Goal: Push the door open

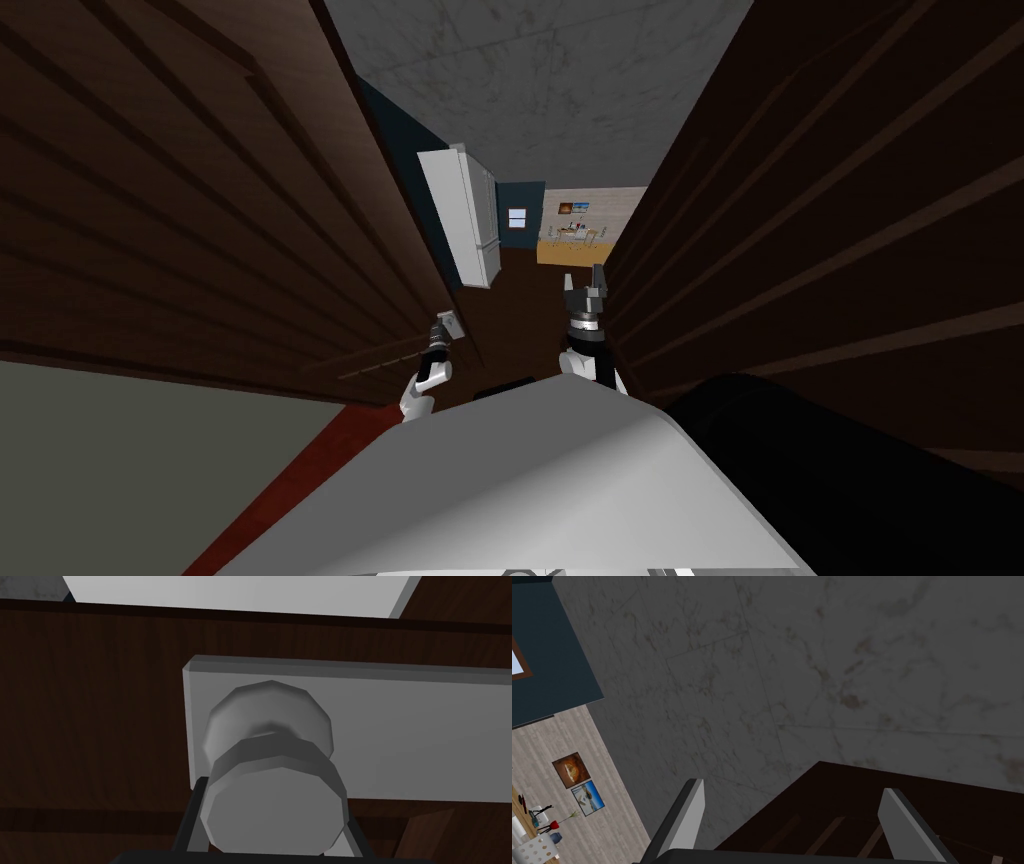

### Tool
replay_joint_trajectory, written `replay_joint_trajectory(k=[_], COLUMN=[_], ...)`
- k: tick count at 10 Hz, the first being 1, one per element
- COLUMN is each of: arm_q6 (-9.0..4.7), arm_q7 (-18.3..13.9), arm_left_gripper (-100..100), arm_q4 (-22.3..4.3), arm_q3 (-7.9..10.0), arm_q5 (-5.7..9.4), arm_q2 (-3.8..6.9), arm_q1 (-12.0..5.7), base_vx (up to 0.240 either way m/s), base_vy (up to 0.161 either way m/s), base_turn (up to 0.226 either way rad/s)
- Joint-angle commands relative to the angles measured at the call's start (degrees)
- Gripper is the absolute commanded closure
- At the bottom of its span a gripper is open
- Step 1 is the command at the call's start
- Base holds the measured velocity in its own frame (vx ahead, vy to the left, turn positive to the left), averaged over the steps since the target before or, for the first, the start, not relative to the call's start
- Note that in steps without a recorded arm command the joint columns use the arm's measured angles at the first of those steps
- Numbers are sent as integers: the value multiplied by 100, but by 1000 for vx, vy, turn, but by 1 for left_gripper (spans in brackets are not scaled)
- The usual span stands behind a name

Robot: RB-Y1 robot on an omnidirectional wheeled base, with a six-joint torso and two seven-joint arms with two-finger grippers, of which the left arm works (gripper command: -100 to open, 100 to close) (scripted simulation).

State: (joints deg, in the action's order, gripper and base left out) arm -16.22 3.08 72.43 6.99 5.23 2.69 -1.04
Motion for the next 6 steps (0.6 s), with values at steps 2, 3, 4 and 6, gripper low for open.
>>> replay_joint_trajectory(k=[2, 3, 4, 6], arm_q6=[-2, -3, -4, -6], arm_q7=[20, 27, 35, 54], arm_left_gripper=[100, 100, 100, 100], arm_q4=[-11, -15, -19, -29], arm_q3=[115, 157, 202, 309], arm_q5=[17, 23, 30, 45], arm_q2=[73, 95, 116, 159], arm_q1=[-7, -9, -12, -19], base_vx=[138, 175, 185, 188], base_vy=[-29, -63, -53, -25], base_turn=[44, 43, 52, 35])
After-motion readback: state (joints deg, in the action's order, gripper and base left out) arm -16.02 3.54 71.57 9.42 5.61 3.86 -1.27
